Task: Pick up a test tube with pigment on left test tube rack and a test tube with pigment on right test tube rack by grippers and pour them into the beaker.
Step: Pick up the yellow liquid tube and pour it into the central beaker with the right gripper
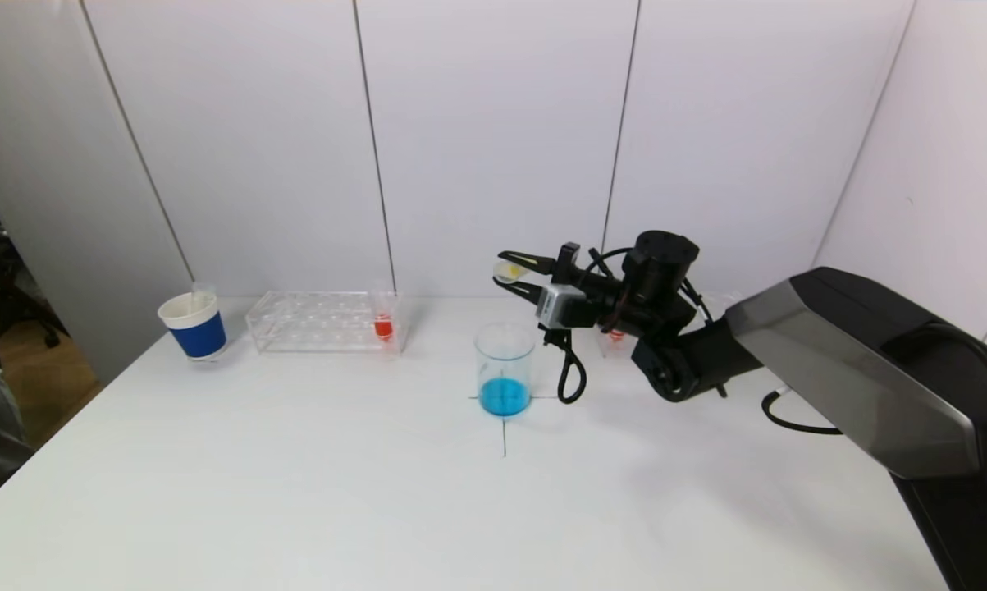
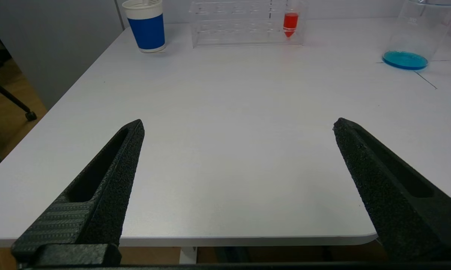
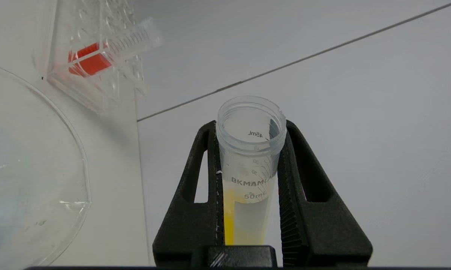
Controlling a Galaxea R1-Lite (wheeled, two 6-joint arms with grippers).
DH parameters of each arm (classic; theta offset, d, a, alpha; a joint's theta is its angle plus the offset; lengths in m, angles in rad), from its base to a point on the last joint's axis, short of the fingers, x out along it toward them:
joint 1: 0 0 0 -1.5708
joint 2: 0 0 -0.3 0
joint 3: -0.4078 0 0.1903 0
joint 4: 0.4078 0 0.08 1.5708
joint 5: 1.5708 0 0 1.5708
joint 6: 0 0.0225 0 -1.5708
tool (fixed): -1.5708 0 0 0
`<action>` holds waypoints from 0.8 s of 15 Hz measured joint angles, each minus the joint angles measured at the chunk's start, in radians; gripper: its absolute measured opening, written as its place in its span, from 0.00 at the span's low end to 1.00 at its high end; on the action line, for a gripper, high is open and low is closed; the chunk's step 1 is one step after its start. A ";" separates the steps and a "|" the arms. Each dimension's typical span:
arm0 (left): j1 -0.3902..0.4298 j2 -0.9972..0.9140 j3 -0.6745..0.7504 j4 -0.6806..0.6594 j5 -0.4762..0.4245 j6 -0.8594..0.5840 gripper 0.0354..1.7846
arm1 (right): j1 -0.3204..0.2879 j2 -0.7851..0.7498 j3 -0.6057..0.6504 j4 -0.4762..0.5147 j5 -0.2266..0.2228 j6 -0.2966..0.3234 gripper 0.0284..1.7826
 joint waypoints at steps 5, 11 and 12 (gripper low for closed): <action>0.000 0.000 0.000 0.000 0.000 0.000 0.99 | -0.007 -0.005 0.045 -0.012 0.034 -0.072 0.25; 0.000 0.000 0.000 0.000 0.000 0.000 0.99 | -0.007 -0.036 0.089 0.010 0.040 -0.135 0.25; 0.000 0.000 0.000 0.000 0.000 0.000 0.99 | -0.007 -0.041 0.094 0.019 0.039 -0.138 0.25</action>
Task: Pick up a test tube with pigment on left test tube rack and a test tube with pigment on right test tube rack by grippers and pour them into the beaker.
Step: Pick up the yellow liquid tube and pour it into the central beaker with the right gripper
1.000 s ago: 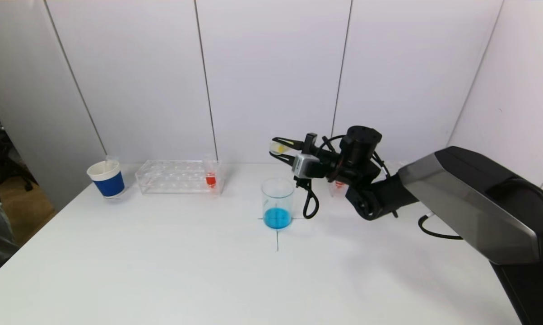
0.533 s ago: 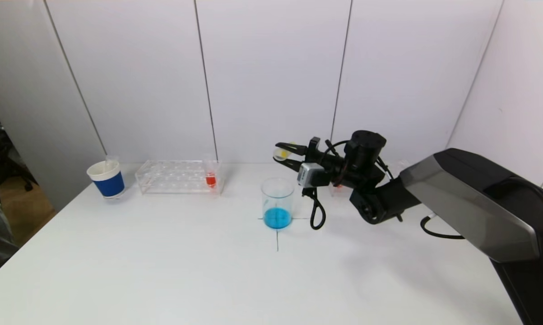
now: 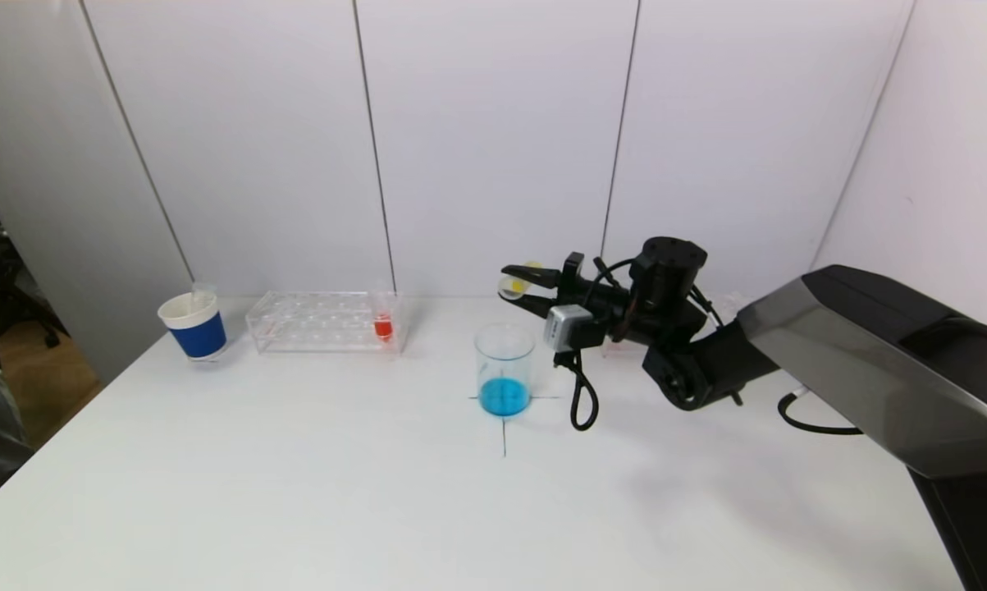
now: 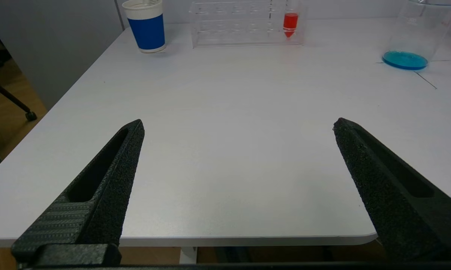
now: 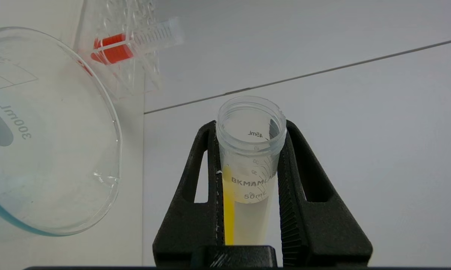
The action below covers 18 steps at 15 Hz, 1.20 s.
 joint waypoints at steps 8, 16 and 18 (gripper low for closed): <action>0.000 0.000 0.000 0.000 0.000 0.000 0.99 | 0.000 -0.016 -0.010 0.037 -0.004 -0.025 0.25; -0.004 0.000 0.000 0.000 0.000 0.000 0.99 | -0.001 -0.042 -0.016 0.129 0.006 -0.133 0.25; -0.004 0.000 0.000 0.000 0.000 0.000 0.99 | -0.001 -0.046 -0.020 0.146 0.006 -0.158 0.25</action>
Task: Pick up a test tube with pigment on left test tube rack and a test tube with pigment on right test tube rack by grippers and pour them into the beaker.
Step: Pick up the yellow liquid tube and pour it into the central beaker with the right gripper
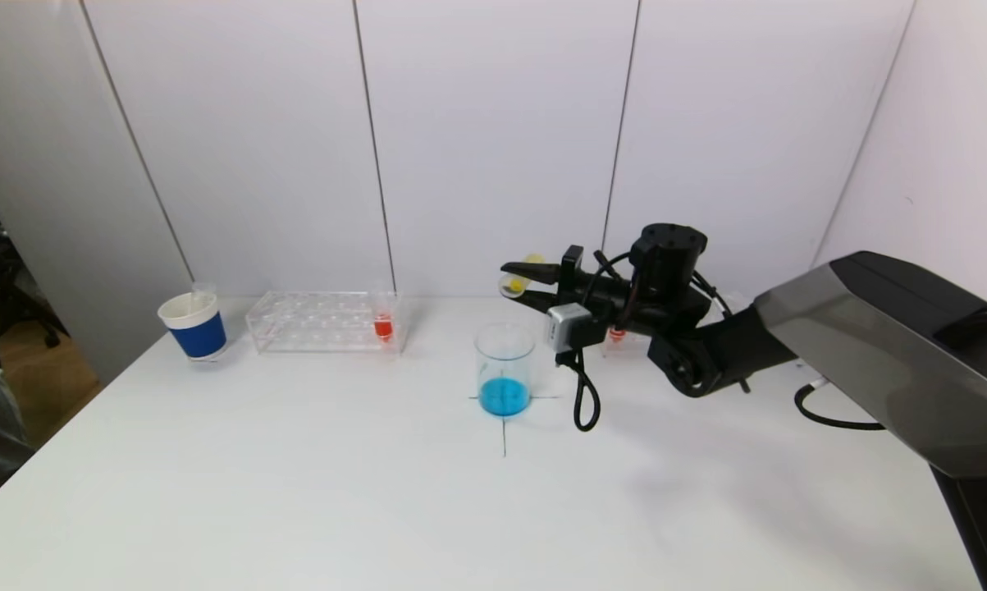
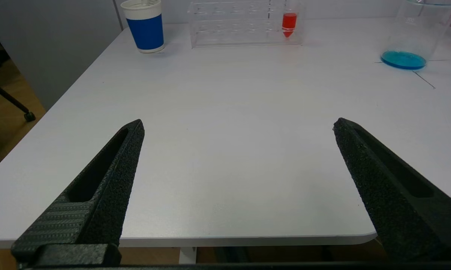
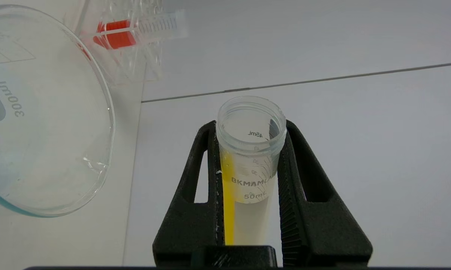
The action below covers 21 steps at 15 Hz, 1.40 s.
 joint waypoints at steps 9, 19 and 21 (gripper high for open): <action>0.000 0.000 0.000 0.000 0.000 0.000 0.99 | -0.006 -0.002 -0.044 0.092 0.007 -0.150 0.25; 0.000 0.000 0.000 0.000 0.000 0.000 0.99 | -0.013 0.000 -0.057 0.145 0.010 -0.274 0.25; 0.000 0.000 0.000 0.000 0.000 0.000 0.99 | -0.014 -0.001 -0.066 0.149 0.014 -0.288 0.25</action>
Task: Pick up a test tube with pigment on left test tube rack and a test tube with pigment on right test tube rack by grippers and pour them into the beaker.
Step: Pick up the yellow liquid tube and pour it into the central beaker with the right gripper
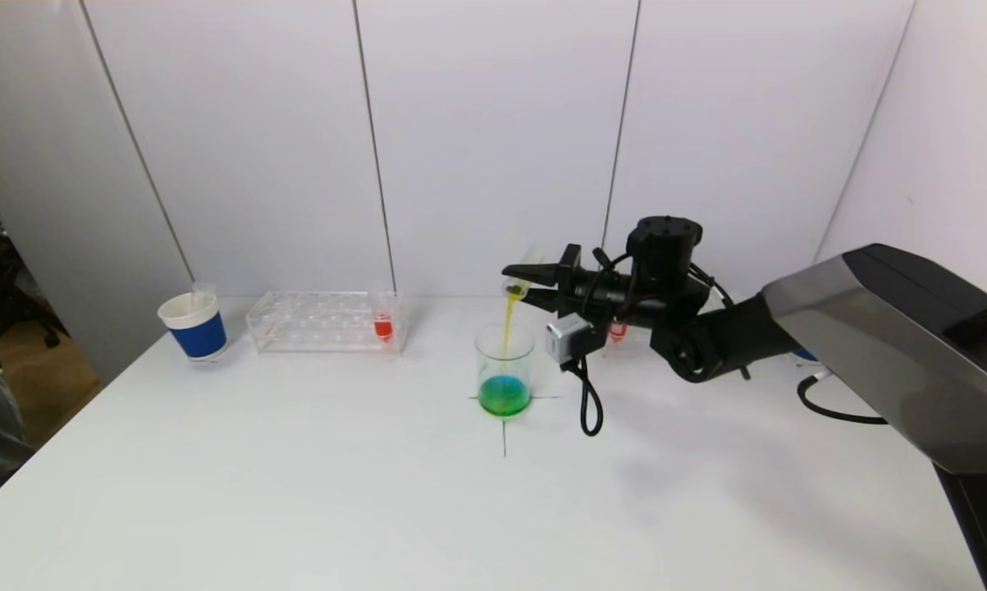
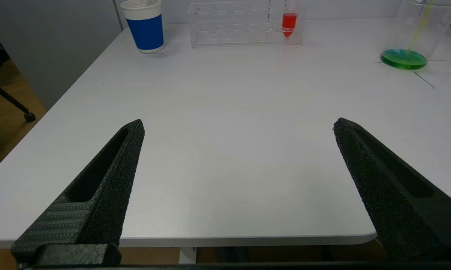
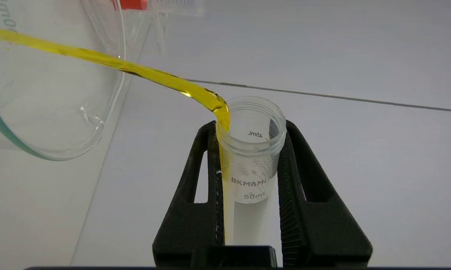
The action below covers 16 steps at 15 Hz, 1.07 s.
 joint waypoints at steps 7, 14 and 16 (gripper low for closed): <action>0.000 0.000 0.001 0.000 0.000 0.000 0.99 | -0.003 -0.013 -0.027 0.063 -0.001 -0.099 0.25; 0.000 0.000 0.000 0.000 0.000 0.000 0.99 | -0.013 -0.029 -0.053 0.147 -0.001 -0.208 0.25; 0.000 0.000 0.000 0.000 0.000 0.000 0.99 | -0.013 -0.033 -0.059 0.159 -0.001 -0.222 0.25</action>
